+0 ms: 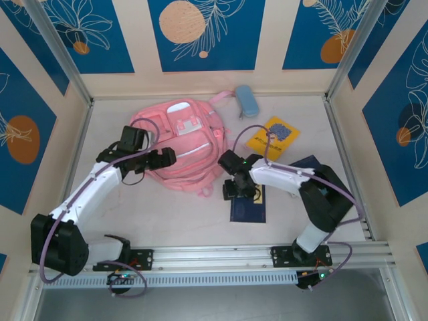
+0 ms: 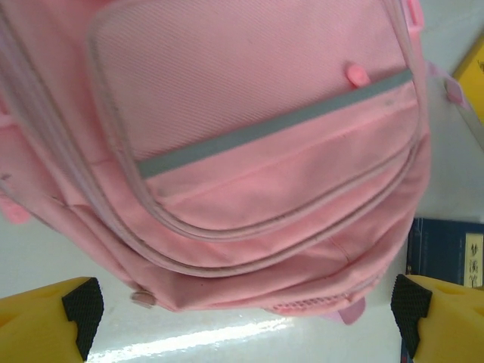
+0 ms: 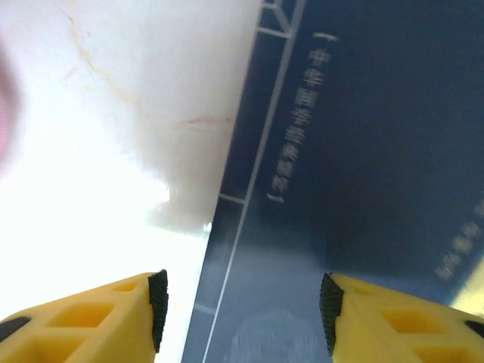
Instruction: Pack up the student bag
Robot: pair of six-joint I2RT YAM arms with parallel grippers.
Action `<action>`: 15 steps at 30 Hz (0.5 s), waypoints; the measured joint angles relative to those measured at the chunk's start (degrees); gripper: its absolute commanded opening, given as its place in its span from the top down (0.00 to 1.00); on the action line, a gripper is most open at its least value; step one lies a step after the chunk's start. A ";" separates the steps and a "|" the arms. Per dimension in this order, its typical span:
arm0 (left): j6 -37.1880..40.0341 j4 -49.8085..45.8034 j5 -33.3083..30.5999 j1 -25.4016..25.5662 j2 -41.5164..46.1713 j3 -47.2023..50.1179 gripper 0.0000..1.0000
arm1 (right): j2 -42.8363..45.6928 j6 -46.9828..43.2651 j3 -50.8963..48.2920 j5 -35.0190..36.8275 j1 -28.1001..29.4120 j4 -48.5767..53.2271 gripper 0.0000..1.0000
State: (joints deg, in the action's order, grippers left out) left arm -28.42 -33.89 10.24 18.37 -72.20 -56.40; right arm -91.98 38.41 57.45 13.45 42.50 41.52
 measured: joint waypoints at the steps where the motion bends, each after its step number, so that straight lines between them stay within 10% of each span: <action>1: -0.02 0.00 0.09 1.44 -0.44 -0.20 0.01 | 2.56 0.70 -0.79 -0.15 -1.25 0.28 0.38; 15: -8.70 7.15 0.70 27.71 -16.20 -7.63 0.09 | 13.46 2.84 -15.78 -7.15 -22.62 2.43 0.49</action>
State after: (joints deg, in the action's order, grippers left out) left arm -37.12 -26.74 10.94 46.09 -88.40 -64.03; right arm -78.52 41.25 41.67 6.31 19.88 43.94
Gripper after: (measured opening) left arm 0.935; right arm 0.543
